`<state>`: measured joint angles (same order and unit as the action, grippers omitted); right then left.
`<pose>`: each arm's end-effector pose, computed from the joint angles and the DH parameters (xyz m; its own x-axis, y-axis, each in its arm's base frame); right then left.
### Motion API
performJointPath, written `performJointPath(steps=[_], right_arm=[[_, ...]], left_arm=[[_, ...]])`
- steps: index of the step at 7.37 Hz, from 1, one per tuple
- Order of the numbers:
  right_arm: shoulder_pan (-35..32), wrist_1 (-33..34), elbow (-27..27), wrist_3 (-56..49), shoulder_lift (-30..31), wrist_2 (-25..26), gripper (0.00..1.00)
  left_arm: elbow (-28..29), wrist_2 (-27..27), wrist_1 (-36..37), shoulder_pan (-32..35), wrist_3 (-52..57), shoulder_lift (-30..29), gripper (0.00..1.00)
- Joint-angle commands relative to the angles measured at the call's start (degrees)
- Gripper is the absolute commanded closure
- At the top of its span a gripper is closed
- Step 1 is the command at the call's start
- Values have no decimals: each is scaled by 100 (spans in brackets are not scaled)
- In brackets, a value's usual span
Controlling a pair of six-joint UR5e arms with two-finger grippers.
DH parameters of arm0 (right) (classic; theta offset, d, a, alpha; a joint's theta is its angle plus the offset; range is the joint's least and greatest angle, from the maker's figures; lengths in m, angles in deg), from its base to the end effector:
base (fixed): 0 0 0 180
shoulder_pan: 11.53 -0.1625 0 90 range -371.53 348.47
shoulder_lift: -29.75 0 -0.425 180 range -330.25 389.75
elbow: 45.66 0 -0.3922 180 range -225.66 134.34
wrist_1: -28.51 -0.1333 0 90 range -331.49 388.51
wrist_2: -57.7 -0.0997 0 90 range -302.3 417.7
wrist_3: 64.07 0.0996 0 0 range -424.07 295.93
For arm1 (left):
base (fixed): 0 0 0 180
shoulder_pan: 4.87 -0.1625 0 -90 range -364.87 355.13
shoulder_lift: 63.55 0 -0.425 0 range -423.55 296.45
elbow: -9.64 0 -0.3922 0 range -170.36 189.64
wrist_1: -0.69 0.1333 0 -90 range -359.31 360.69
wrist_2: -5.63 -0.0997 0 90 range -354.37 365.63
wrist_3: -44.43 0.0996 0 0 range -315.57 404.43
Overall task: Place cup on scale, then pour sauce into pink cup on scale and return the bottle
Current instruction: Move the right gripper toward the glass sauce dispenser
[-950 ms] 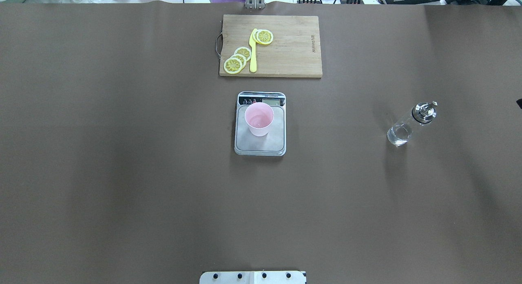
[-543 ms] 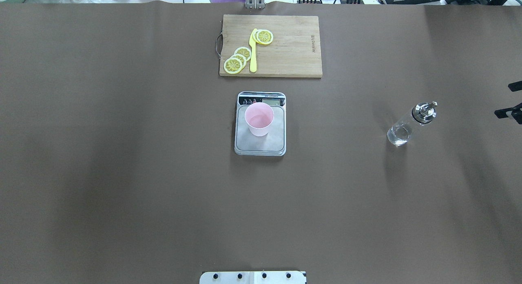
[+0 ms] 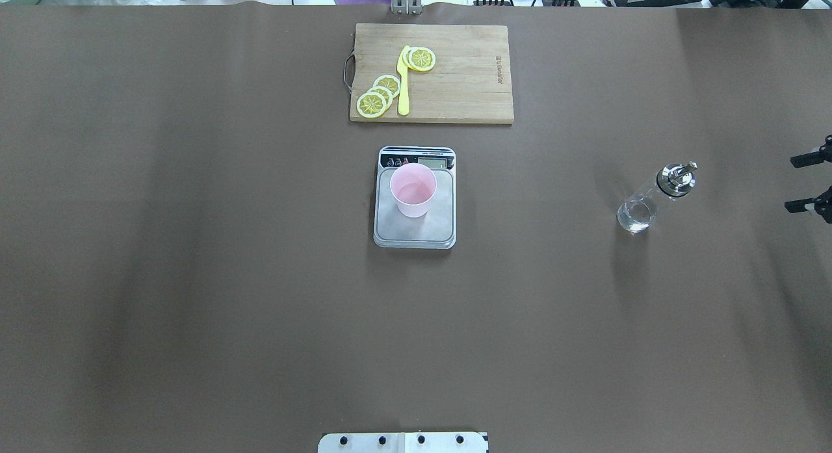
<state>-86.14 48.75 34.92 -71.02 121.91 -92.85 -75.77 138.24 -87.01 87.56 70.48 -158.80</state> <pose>-0.0778 -0.4582 0.6070 0.2587 -0.8992 0.3529 0.1725 0.4025 0.8990 -0.0882 -0.5254 0.6573 0.6785 0.3932 -0.6205 -0.2845 0.9194 0.2715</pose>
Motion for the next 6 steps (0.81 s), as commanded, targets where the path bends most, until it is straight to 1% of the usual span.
performJointPath(steps=[1,2,3,4,6], right_arm=[[96,-221,-33,1,-154,-97,2],[236,-274,-33,88,-311,-80,2],[429,-292,-25,384,-452,42,1],[604,-301,-24,466,-488,252,1],[816,-353,-33,501,-489,499,1]], left_arm=[[-20,2,-1,2,-30,24,2],[-20,2,-1,2,-30,24,2],[-20,2,-1,2,-21,24,2],[-20,2,-1,2,-30,50,2],[-20,2,-1,-6,-30,50,2]])
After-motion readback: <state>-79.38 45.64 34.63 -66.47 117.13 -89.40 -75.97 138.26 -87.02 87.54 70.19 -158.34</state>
